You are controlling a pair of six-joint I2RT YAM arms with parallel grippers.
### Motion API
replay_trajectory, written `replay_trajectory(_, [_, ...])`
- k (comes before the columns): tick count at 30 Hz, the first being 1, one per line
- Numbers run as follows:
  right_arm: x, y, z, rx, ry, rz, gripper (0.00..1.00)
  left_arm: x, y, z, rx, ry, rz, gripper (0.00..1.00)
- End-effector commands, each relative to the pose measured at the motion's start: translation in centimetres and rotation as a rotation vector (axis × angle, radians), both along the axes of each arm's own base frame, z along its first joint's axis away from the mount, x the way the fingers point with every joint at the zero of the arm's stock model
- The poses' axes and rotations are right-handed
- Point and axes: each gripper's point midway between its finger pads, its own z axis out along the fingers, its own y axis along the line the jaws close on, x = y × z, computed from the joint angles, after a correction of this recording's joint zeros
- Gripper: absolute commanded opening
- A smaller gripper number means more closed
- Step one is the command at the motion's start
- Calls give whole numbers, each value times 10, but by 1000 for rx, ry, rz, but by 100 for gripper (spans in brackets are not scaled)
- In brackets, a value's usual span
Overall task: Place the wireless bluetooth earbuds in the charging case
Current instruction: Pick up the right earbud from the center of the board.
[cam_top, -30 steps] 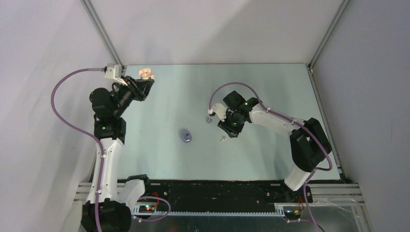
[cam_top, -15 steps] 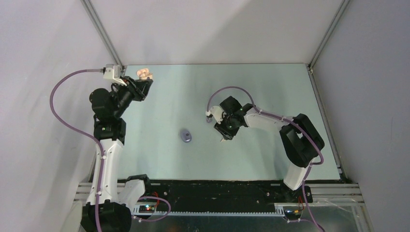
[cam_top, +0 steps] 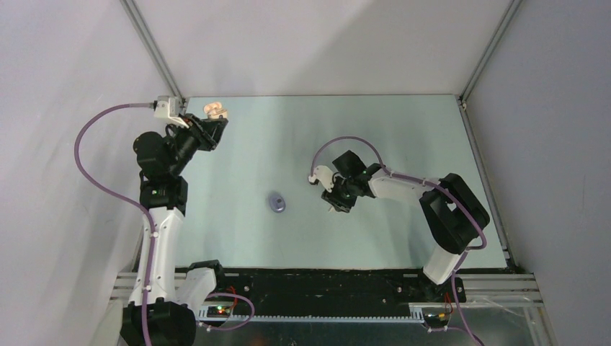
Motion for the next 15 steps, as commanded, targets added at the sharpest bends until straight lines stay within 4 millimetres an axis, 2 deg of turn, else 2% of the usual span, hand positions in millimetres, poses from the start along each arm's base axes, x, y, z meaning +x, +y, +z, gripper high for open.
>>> replay_trajectory(1, [8,10,8,30,-58,23,42,-2,4,20,-1,-61,22,0])
replay_trajectory(7, [9,12,6,24,-73,55,42,-3,4,20,0,-68,24,0])
replay_trajectory(15, [1,14,-1,-8,-70,111,37,-4,4,19,0,-71,27,0])
